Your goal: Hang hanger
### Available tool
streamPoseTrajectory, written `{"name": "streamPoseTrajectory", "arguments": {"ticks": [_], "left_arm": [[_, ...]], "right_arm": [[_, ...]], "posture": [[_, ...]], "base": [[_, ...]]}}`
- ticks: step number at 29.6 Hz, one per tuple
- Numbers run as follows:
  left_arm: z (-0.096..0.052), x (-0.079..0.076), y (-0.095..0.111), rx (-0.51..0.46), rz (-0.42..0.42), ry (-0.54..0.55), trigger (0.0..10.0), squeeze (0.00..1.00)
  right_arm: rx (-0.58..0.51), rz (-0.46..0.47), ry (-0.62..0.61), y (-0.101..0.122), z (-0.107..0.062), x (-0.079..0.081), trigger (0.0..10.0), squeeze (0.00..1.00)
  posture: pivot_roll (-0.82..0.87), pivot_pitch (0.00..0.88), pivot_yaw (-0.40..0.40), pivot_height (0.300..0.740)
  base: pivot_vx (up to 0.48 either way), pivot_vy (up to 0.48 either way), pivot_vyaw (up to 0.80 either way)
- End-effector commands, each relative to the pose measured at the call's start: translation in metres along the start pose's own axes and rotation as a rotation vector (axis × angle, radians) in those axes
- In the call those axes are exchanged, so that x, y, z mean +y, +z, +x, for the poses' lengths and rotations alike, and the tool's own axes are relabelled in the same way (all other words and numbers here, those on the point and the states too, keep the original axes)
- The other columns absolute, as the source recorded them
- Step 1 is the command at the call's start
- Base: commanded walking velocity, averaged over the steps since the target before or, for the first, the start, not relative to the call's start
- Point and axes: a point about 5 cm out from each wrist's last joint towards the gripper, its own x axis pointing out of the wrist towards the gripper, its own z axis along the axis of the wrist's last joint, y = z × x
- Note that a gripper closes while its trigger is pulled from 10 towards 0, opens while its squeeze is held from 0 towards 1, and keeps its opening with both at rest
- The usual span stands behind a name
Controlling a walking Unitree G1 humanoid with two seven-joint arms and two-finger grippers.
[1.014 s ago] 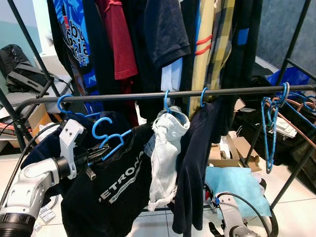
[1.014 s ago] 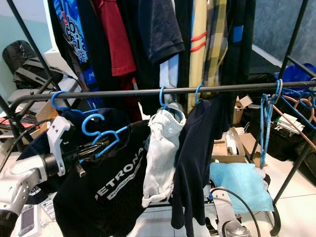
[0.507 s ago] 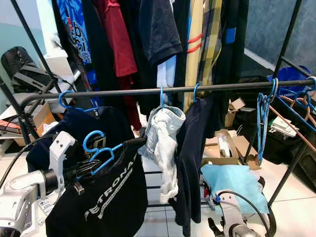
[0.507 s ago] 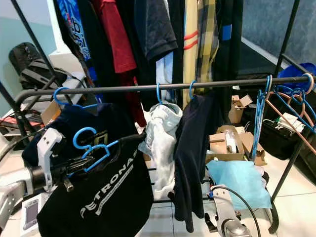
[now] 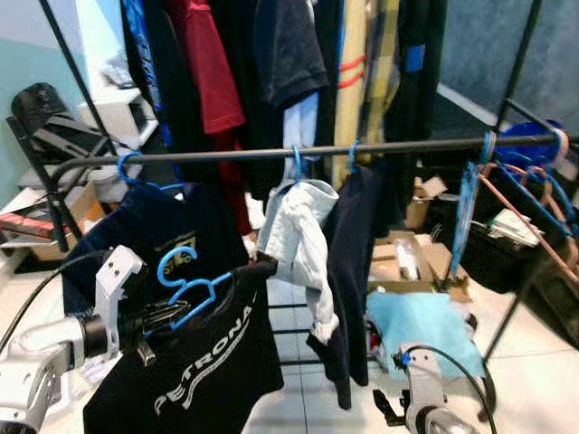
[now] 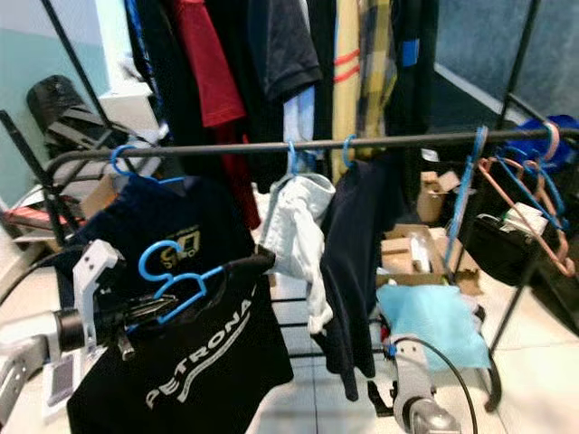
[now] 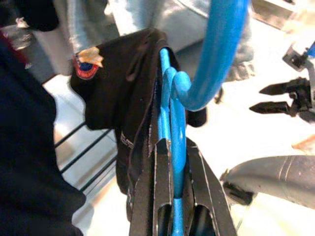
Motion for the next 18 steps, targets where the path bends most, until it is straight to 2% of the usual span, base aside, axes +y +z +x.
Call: {"name": "streamPoseTrajectory", "arguments": {"ticks": [1, 10, 11, 12, 13, 15, 16, 17, 18], "left_arm": [[-0.002, 0.002, 0.006, 0.002, 0.023, -0.018, 10.0, 0.00], [0.004, 0.000, 0.014, -0.013, 0.036, -0.054, 10.0, 0.00], [0.007, -0.003, 0.018, -0.020, 0.049, -0.080, 10.0, 0.00], [0.007, -0.003, 0.018, -0.020, 0.049, -0.080, 10.0, 0.00], [0.008, -0.005, 0.022, -0.028, 0.061, -0.108, 10.0, 0.00], [0.008, -0.005, 0.022, -0.028, 0.061, -0.108, 10.0, 0.00], [0.008, -0.007, 0.026, -0.033, 0.071, -0.131, 10.0, 0.00], [0.008, -0.007, 0.026, -0.033, 0.071, -0.131, 10.0, 0.00], [0.007, -0.008, 0.030, -0.036, 0.084, -0.155, 10.0, 0.00]], "right_arm": [[-0.018, 0.016, 0.038, 0.000, 0.001, 0.006, 10.0, 0.00], [-0.051, -0.034, 0.127, 0.005, 0.001, 0.012, 10.0, 0.00], [-0.159, -0.068, 0.212, 0.042, -0.001, -0.002, 10.0, 0.00], [-0.159, -0.068, 0.212, 0.042, -0.001, -0.002, 10.0, 0.00], [-0.257, -0.100, 0.302, 0.074, -0.007, -0.012, 10.0, 0.00], [-0.257, -0.100, 0.302, 0.074, -0.007, -0.012, 10.0, 0.00], [-0.341, -0.112, 0.385, 0.099, -0.015, -0.018, 10.0, 0.00], [-0.341, -0.112, 0.385, 0.099, -0.015, -0.018, 10.0, 0.00], [-0.415, -0.112, 0.471, 0.117, -0.025, -0.021, 10.0, 0.00]], "posture": [[-0.11, 0.000, 0.055, 0.740], [-0.12, 0.000, 0.059, 0.740], [-0.12, 0.000, 0.057, 0.740], [-0.12, 0.000, 0.057, 0.740], [-0.12, 0.000, 0.055, 0.740], [-0.12, 0.000, 0.055, 0.740], [-0.12, 0.000, 0.056, 0.740], [-0.12, 0.000, 0.056, 0.740], [-0.13, 0.000, 0.055, 0.740]], "base": [[-0.480, 0.000, 0.00], [-0.480, 0.000, 0.00], [-0.480, 0.000, 0.00], [-0.480, 0.000, 0.00], [-0.480, 0.000, 0.00], [-0.480, 0.000, 0.00], [-0.480, 0.000, 0.00], [-0.480, 0.000, 0.00], [-0.480, 0.000, 0.00]]}}
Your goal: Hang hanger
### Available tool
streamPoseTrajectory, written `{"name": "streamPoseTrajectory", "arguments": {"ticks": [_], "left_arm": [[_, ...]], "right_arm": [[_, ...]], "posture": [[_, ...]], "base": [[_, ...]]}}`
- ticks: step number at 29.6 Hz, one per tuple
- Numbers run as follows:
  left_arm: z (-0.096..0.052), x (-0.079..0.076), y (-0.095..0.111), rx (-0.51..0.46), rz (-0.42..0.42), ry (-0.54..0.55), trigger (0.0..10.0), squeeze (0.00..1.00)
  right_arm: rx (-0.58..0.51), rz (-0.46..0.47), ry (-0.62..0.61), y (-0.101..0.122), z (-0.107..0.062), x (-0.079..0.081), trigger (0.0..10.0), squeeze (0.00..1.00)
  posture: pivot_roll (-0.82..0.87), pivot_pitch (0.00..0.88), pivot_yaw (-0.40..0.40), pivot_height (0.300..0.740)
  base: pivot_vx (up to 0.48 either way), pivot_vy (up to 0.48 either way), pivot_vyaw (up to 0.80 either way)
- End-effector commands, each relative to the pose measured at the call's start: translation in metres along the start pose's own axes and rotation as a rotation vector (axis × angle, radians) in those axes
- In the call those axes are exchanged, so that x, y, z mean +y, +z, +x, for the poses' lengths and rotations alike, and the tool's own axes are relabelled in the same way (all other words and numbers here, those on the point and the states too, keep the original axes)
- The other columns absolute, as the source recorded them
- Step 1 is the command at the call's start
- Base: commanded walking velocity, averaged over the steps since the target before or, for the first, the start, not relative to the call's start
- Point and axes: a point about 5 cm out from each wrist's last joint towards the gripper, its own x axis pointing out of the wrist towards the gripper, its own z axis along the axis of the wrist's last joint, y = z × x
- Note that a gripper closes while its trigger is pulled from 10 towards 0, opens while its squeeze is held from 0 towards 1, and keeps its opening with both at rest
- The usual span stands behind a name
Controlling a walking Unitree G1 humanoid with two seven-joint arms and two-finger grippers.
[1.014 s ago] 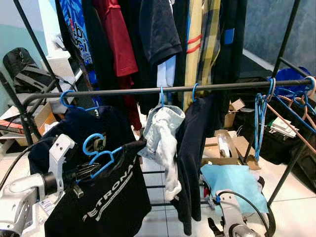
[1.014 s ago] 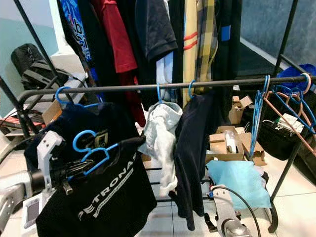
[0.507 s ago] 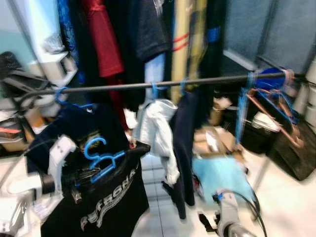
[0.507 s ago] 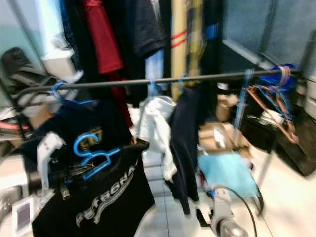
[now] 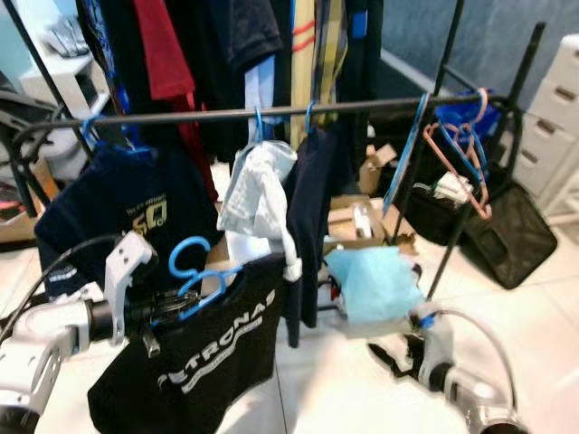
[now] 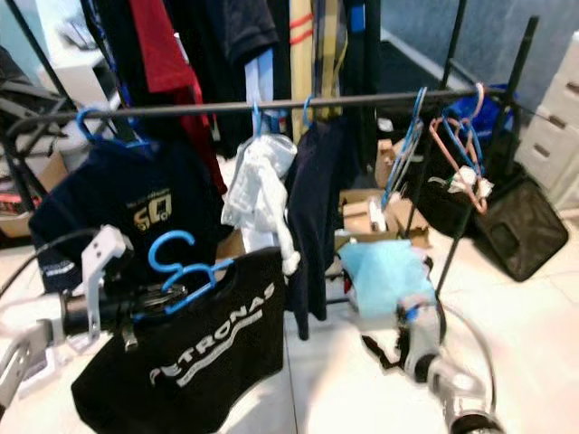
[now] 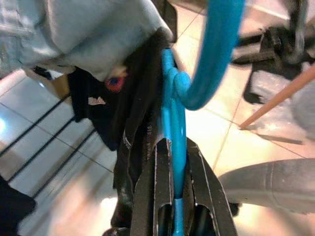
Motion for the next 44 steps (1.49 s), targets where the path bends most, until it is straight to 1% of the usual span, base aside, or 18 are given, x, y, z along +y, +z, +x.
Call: {"name": "streamPoseTrajectory", "arguments": {"ticks": [1, 3, 6, 11, 12, 14, 15, 16, 17, 19, 20, 21, 22, 23, 24, 35, 43, 44], "left_arm": [[-0.002, -0.002, 0.009, -0.009, 0.024, -0.040, 10.0, 0.00], [-0.005, -0.001, 0.019, -0.011, 0.057, -0.085, 10.0, 0.00], [-0.006, -0.001, 0.029, -0.021, 0.085, -0.119, 10.0, 0.00], [-0.004, -0.001, 0.039, -0.053, 0.102, -0.151, 10.0, 0.00], [-0.001, -0.002, 0.044, -0.076, 0.110, -0.162, 10.0, 0.00], [-0.001, -0.002, 0.044, -0.076, 0.110, -0.162, 10.0, 0.00], [0.000, -0.004, 0.048, -0.094, 0.119, -0.178, 10.0, 0.00], [0.000, -0.004, 0.048, -0.094, 0.119, -0.178, 10.0, 0.00], [0.002, -0.006, 0.053, -0.118, 0.128, -0.209, 10.0, 0.00], [0.002, -0.006, 0.053, -0.118, 0.128, -0.209, 10.0, 0.00], [0.004, -0.009, 0.059, -0.139, 0.137, -0.244, 10.0, 0.00], [0.004, -0.009, 0.059, -0.139, 0.137, -0.244, 10.0, 0.00], [0.005, -0.013, 0.066, -0.161, 0.150, -0.291, 10.0, 0.00], [0.005, -0.013, 0.066, -0.161, 0.150, -0.291, 10.0, 0.00], [0.005, -0.015, 0.072, -0.178, 0.162, -0.329, 10.0, 0.00], [0.005, -0.023, 0.087, -0.203, 0.187, -0.420, 10.0, 0.00], [0.002, -0.025, 0.089, -0.216, 0.186, -0.437, 10.0, 0.00], [0.000, -0.026, 0.091, -0.225, 0.186, -0.442, 10.0, 0.00]], "right_arm": [[-0.049, 0.022, 0.085, 0.010, 0.000, 0.003, 10.0, 0.00], [-0.166, 0.029, 0.253, 0.041, -0.014, 0.006, 10.0, 0.00], [-0.226, -0.001, 0.386, 0.062, -0.026, 0.013, 10.0, 0.00], [-0.255, -0.019, 0.499, 0.076, -0.036, 0.022, 10.0, 0.00], [-0.252, -0.024, 0.538, 0.080, -0.039, 0.026, 10.0, 0.07], [-0.252, -0.024, 0.538, 0.080, -0.039, 0.026, 10.0, 0.07], [-0.244, -0.024, 0.582, 0.083, -0.043, 0.030, 10.0, 0.33], [-0.244, -0.024, 0.582, 0.083, -0.043, 0.030, 10.0, 0.33], [-0.230, -0.029, 0.635, 0.087, -0.048, 0.034, 10.0, 0.93], [-0.230, -0.029, 0.635, 0.087, -0.048, 0.034, 10.0, 0.93], [-0.223, -0.055, 0.660, 0.092, -0.053, 0.038, 10.0, 1.00], [-0.223, -0.055, 0.660, 0.092, -0.053, 0.038, 10.0, 1.00], [-0.214, -0.096, 0.660, 0.096, -0.055, 0.039, 10.0, 0.71], [-0.214, -0.096, 0.660, 0.096, -0.055, 0.039, 10.0, 0.71], [-0.203, -0.121, 0.658, 0.100, -0.057, 0.041, 10.0, 0.00], [-0.218, -0.157, 0.639, 0.116, -0.061, 0.046, 10.0, 0.00], [-0.175, -0.146, 0.614, 0.113, -0.060, 0.045, 10.0, 0.00], [-0.137, -0.138, 0.593, 0.109, -0.059, 0.043, 7.3, 0.00]], "posture": [[-0.13, 0.000, 0.055, 0.740], [-0.13, 0.000, 0.054, 0.740], [-0.13, 0.000, 0.058, 0.740], [-0.13, 0.000, 0.059, 0.740], [-0.13, 0.000, 0.059, 0.740], [-0.13, 0.000, 0.059, 0.740], [-0.14, 0.000, 0.061, 0.740], [-0.14, 0.000, 0.061, 0.740], [-0.14, 0.000, 0.063, 0.740], [-0.14, 0.000, 0.063, 0.740], [-0.14, 0.000, 0.063, 0.740], [-0.14, 0.000, 0.063, 0.740], [-0.14, 0.000, 0.066, 0.740], [-0.14, 0.000, 0.066, 0.740], [-0.14, 0.000, 0.065, 0.740], [-0.14, 0.000, 0.064, 0.740], [-0.14, 0.000, 0.061, 0.740], [-0.14, 0.000, 0.060, 0.740]], "base": [[-0.480, 0.000, 0.00], [-0.480, 0.000, 0.00], [-0.441, 0.000, 0.00], [-0.348, 0.000, 0.00], [0.000, 0.000, 0.00], [0.000, 0.000, 0.00], [0.000, 0.000, 0.00], [0.000, 0.000, 0.00], [0.000, 0.000, 0.00], [0.000, 0.000, 0.00], [0.000, 0.000, 0.00], [0.000, 0.000, 0.00], [0.000, 0.000, 0.00], [0.000, 0.000, 0.00], [0.000, 0.000, 0.00], [0.000, 0.000, 0.00], [0.000, 0.000, 0.00], [0.000, 0.000, 0.00]]}}
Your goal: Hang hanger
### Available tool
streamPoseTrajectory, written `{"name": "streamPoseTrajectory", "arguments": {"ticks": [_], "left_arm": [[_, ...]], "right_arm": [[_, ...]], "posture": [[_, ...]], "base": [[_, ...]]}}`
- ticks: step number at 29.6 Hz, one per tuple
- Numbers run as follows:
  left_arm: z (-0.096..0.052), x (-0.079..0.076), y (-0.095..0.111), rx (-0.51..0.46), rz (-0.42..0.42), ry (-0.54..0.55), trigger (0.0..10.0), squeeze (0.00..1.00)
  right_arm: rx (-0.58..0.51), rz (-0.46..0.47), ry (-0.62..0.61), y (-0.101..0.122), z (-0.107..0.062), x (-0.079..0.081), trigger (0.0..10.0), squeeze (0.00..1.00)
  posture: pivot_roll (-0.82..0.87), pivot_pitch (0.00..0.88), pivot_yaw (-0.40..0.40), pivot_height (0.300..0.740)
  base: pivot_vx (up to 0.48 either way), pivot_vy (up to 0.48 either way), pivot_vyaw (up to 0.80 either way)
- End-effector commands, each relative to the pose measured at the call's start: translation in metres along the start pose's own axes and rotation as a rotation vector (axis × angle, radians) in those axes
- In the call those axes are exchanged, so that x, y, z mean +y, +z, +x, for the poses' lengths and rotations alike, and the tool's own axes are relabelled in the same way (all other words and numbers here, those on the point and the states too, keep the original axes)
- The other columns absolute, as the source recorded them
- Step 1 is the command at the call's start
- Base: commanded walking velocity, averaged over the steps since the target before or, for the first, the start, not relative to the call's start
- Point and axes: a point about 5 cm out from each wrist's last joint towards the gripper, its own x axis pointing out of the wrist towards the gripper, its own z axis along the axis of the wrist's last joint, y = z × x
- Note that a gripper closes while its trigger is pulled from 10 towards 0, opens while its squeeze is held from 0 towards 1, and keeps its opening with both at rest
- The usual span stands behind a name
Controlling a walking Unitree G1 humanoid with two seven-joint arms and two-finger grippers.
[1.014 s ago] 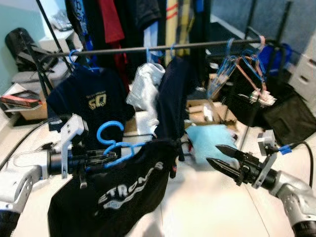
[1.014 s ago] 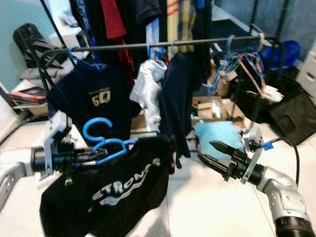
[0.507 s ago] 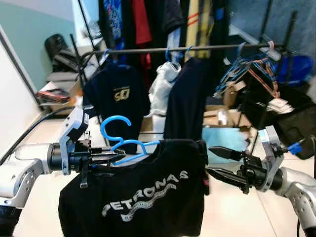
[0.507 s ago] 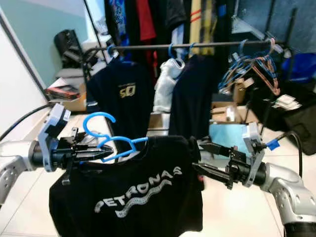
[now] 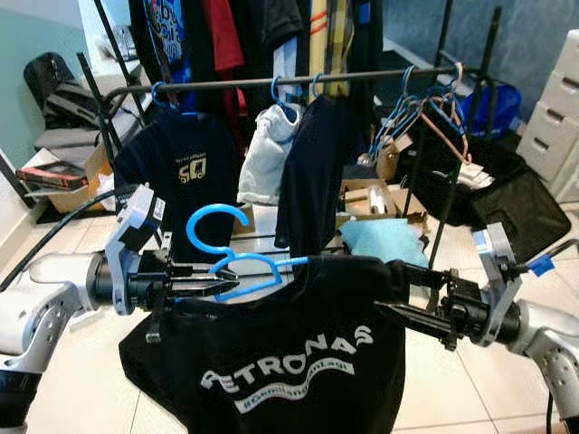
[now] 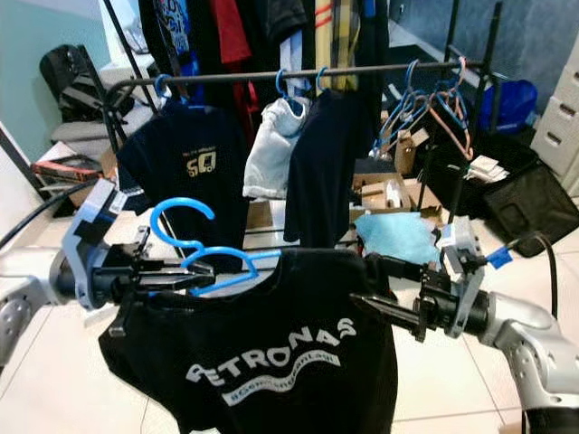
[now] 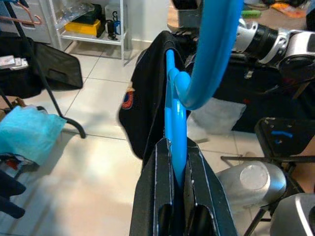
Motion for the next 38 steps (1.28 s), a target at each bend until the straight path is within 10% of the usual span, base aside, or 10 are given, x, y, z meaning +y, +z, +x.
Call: {"name": "streamPoseTrajectory", "arguments": {"ticks": [1, 2, 3, 14, 24, 38], "left_arm": [[-0.007, -0.002, 0.009, -0.004, 0.024, -0.008, 10.0, 0.00], [-0.007, -0.002, 0.009, -0.004, 0.024, -0.008, 10.0, 0.00], [-0.008, -0.002, 0.011, -0.009, 0.027, -0.008, 10.0, 0.00], [-0.019, 0.000, 0.017, -0.003, 0.038, 0.001, 10.0, 0.00], [-0.028, -0.010, -0.021, 0.243, -0.030, -0.034, 10.0, 0.00], [-0.042, 0.020, -0.060, 0.362, 0.060, 0.320, 10.0, 0.00]], "right_arm": [[0.047, 0.010, -0.017, -0.003, 0.001, 0.000, 7.3, 0.00], [0.047, 0.010, -0.017, -0.003, 0.001, 0.000, 7.3, 0.00], [0.086, 0.027, -0.038, -0.009, -0.001, -0.002, 0.0, 0.00], [0.157, 0.023, -0.143, -0.015, -0.010, -0.010, 0.0, 0.00], [0.101, -0.008, -0.221, -0.002, -0.013, -0.019, 0.0, 0.00], [0.082, -0.059, -0.407, 0.011, -0.019, -0.038, 0.0, 0.00]], "posture": [[-0.14, 0.000, 0.060, 0.740], [-0.14, 0.000, 0.060, 0.740], [-0.14, 0.000, 0.062, 0.740], [-0.15, 0.000, 0.065, 0.740], [-0.15, 0.000, 0.063, 0.740], [-0.16, 0.000, 0.065, 0.740]], "base": [[0.000, 0.000, 0.00], [0.000, 0.000, 0.00], [0.000, 0.000, 0.00], [0.000, 0.000, 0.00], [0.000, 0.000, 0.00], [0.000, 0.000, 0.00]]}}
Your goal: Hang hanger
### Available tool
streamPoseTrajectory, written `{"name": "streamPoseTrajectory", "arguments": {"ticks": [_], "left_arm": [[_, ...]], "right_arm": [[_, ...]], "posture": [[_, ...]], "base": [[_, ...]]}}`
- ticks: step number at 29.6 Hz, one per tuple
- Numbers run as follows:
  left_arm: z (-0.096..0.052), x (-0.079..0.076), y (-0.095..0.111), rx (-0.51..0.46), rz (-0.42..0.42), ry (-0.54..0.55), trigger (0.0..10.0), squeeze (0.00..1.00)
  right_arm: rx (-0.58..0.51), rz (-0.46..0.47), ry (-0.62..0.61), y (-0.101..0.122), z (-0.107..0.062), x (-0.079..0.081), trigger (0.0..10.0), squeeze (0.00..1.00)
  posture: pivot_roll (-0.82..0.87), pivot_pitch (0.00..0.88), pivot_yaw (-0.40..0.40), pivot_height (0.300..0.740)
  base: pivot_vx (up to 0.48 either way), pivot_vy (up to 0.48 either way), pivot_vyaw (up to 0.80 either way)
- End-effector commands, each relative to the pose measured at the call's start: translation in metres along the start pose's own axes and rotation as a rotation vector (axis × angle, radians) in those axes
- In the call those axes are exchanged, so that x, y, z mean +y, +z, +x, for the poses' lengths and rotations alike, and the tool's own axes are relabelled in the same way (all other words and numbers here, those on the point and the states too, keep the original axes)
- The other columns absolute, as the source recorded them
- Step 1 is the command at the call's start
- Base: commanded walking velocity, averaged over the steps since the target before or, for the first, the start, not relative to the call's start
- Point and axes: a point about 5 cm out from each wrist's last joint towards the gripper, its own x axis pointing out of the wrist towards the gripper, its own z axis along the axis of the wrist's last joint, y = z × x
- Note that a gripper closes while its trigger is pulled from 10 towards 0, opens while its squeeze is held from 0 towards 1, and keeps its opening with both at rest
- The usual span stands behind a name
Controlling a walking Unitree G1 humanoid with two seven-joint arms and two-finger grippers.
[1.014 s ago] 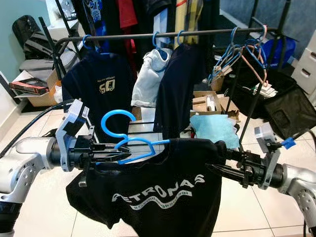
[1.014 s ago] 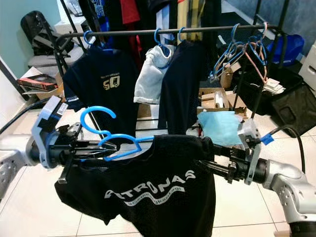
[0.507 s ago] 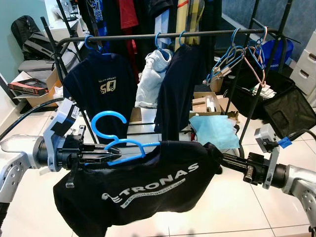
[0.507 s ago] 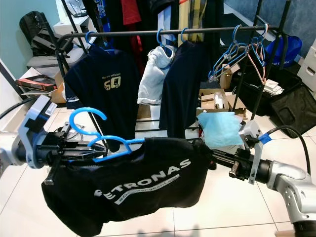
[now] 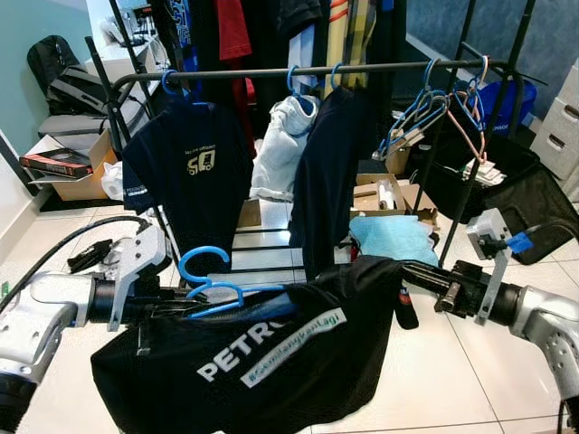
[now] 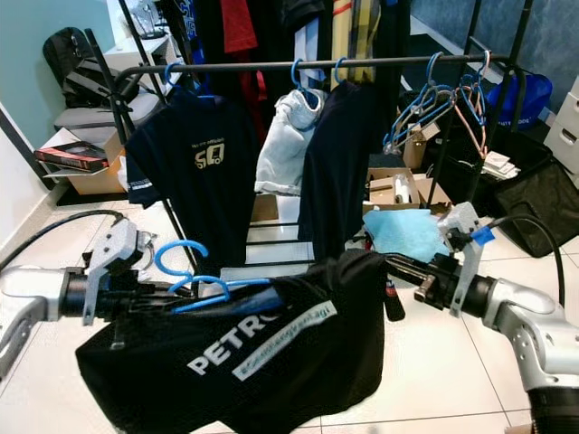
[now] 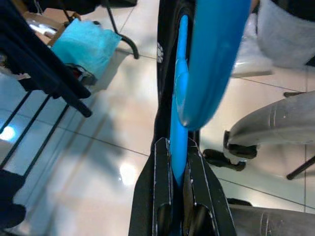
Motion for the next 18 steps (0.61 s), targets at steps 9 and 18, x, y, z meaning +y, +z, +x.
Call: {"name": "streamPoseTrajectory", "arguments": {"ticks": [9, 18], "left_arm": [[-0.023, -0.005, 0.005, -0.041, -0.013, -0.015, 10.0, 0.00], [-0.029, -0.021, 0.003, -0.062, 0.003, -0.121, 10.0, 0.00]], "right_arm": [[0.022, 0.004, -0.338, -0.002, -0.020, -0.038, 0.0, 0.00], [-0.064, 0.175, -0.780, -0.003, -0.050, -0.080, 0.0, 0.00]], "posture": [[-0.15, 0.000, 0.064, 0.740], [-0.15, 0.000, 0.064, 0.740]], "base": [[0.000, 0.000, 0.00], [0.000, 0.000, 0.00]]}}
